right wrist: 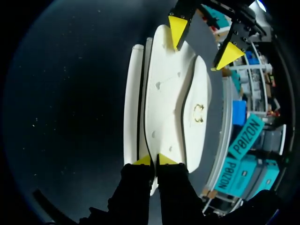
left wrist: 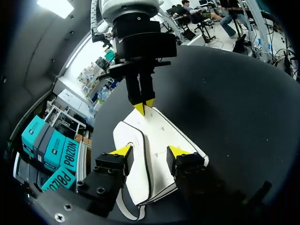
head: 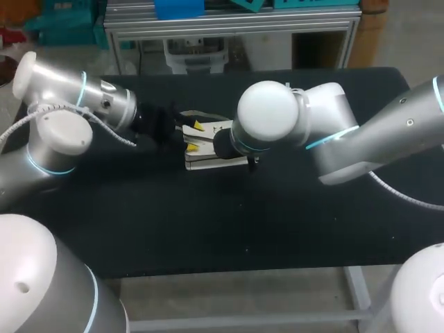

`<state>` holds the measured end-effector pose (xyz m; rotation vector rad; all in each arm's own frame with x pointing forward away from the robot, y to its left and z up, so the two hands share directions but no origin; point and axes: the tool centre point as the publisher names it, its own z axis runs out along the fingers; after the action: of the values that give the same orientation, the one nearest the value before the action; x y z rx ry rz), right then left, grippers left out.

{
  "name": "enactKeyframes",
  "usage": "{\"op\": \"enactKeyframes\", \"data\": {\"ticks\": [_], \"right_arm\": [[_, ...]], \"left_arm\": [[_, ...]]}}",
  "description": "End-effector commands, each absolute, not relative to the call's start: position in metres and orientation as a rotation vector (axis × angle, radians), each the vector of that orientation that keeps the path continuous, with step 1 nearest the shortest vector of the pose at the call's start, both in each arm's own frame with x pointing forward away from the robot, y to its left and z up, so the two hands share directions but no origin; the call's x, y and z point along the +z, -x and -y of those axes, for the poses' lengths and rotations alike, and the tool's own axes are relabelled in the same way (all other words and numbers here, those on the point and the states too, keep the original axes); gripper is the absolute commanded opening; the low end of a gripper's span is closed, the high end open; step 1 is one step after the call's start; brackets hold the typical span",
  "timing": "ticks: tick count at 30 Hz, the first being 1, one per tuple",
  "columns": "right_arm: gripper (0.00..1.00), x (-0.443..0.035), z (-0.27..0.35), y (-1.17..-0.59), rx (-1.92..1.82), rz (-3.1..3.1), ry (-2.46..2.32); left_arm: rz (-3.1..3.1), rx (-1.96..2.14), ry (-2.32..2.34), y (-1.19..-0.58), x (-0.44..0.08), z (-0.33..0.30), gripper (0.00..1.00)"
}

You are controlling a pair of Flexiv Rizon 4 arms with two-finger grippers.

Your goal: Pick up the bag, open it, inspect its contents, close it, and place it on the opposite side

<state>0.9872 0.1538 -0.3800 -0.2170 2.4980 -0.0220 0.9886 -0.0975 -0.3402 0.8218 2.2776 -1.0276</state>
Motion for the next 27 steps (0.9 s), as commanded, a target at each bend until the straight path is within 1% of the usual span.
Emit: {"op": "enactKeyframes", "data": {"ticks": [1, 4, 9, 13, 16, 19, 24, 27], "right_arm": [[0.00, -0.382, -0.155, -0.987, -0.021, -2.496, 0.217], [0.00, -0.382, -0.155, -0.987, -0.021, -2.496, 0.217], [0.00, -0.382, -0.155, -0.987, -0.021, -2.496, 0.217], [0.00, -0.382, -0.155, -0.987, -0.021, -2.496, 0.217], [0.00, -0.382, -0.155, -0.987, -0.021, -2.496, 0.217], [0.00, -0.382, -0.155, -0.987, -0.021, -2.496, 0.217], [0.00, -0.382, -0.155, -0.987, -0.021, -2.496, 0.217], [0.00, -0.382, -0.155, -0.987, -0.021, -2.496, 0.217]], "left_arm": [[-2.142, -1.036, -0.719, -0.988, -0.347, 0.105, 0.47], [-2.123, -1.010, -0.717, -0.991, -0.352, 0.108, 0.45], [-2.109, -0.973, -0.725, -0.996, -0.360, 0.115, 0.47], [-2.087, -0.945, -0.722, -1.005, -0.361, 0.116, 0.47], [-2.067, -0.907, -0.712, -1.011, -0.361, 0.117, 0.44], [-2.054, -0.879, -0.702, -1.018, -0.360, 0.117, 0.39], [-2.049, -0.824, -0.658, -1.029, -0.362, 0.117, 0.39], [-2.048, -0.793, -0.636, -1.034, -0.363, 0.117, 0.36]]}}
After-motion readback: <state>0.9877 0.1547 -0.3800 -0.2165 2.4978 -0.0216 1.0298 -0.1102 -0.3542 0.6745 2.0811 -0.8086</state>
